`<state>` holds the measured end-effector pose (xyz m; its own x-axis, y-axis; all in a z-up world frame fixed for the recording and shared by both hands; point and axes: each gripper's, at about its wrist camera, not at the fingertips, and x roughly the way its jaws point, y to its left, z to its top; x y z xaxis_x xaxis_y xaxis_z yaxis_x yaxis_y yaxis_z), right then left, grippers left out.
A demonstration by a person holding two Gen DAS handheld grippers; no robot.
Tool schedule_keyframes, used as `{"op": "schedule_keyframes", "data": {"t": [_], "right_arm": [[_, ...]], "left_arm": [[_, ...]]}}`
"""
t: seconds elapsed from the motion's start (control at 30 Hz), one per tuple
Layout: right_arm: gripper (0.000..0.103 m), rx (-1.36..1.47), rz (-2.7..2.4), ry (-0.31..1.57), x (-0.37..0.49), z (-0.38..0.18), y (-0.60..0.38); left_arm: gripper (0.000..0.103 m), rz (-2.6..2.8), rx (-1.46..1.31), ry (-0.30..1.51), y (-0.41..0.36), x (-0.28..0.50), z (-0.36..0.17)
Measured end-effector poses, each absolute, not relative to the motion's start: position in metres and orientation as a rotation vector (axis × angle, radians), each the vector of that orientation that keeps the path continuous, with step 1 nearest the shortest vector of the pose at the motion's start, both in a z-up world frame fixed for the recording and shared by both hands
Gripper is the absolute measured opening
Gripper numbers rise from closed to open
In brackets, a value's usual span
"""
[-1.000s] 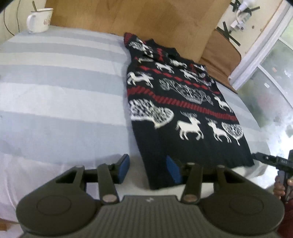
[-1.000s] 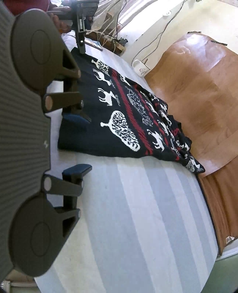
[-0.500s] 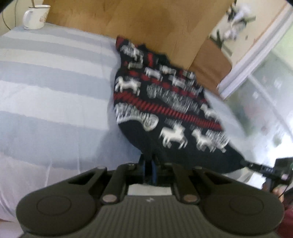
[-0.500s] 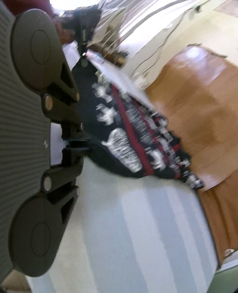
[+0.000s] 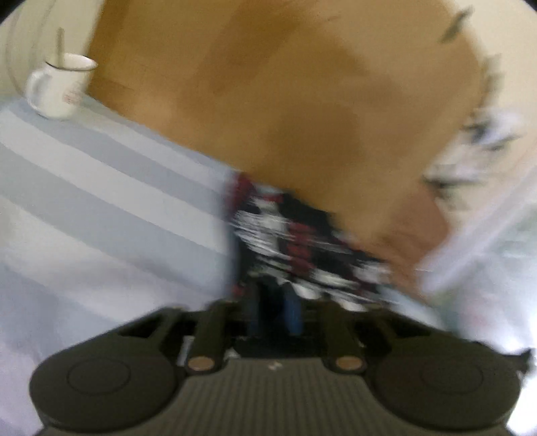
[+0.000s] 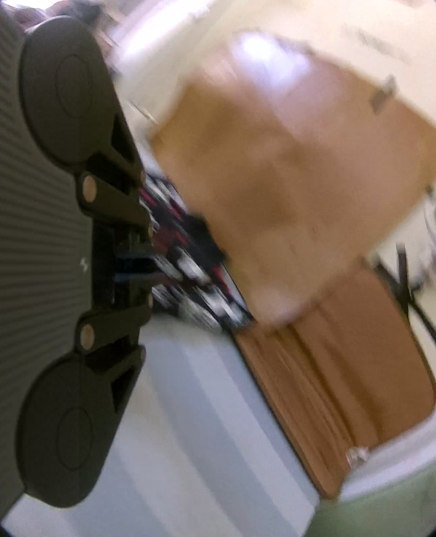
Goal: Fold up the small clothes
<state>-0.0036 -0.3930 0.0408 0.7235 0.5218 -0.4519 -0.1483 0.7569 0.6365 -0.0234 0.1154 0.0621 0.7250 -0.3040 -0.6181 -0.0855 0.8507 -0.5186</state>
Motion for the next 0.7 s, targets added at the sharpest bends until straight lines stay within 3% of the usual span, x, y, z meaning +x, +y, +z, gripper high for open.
{"op": "schedule_keyframes", "data": {"t": [0.03, 0.2, 0.4, 0.47, 0.5, 0.53, 0.57, 0.7], "right_arm": [[0.060, 0.598, 0.360, 0.676, 0.005, 0.038, -0.392], [0.066, 0.586, 0.401, 0.629, -0.030, 0.032, -0.414], [0.067, 0.544, 0.382, 0.743, -0.035, 0.005, -0.406], [0.065, 0.531, 0.393, 0.761, -0.025, -0.001, -0.396], [0.055, 0.510, 0.405, 0.771, -0.020, -0.002, -0.389], [0.038, 0.481, 0.410, 0.770, -0.017, -0.002, -0.381], [0.011, 0.439, 0.410, 0.776, -0.014, 0.000, -0.375], [0.009, 0.384, 0.391, 0.631, -0.014, 0.024, -0.368]], "left_arm": [[0.038, -0.058, -0.538, 0.792, 0.115, -0.013, 0.055], [0.052, -0.102, -0.581, 0.784, 0.128, -0.030, 0.034], [0.054, -0.153, -0.485, 0.802, 0.108, -0.012, 0.029], [0.051, -0.164, -0.435, 0.794, 0.094, 0.000, 0.027], [0.048, -0.169, -0.418, 0.799, 0.092, 0.002, 0.022], [0.027, -0.171, -0.400, 0.809, 0.087, 0.008, 0.019], [0.009, -0.180, -0.387, 0.821, 0.084, 0.010, 0.016], [0.008, -0.179, -0.364, 0.748, 0.085, 0.001, 0.022]]}}
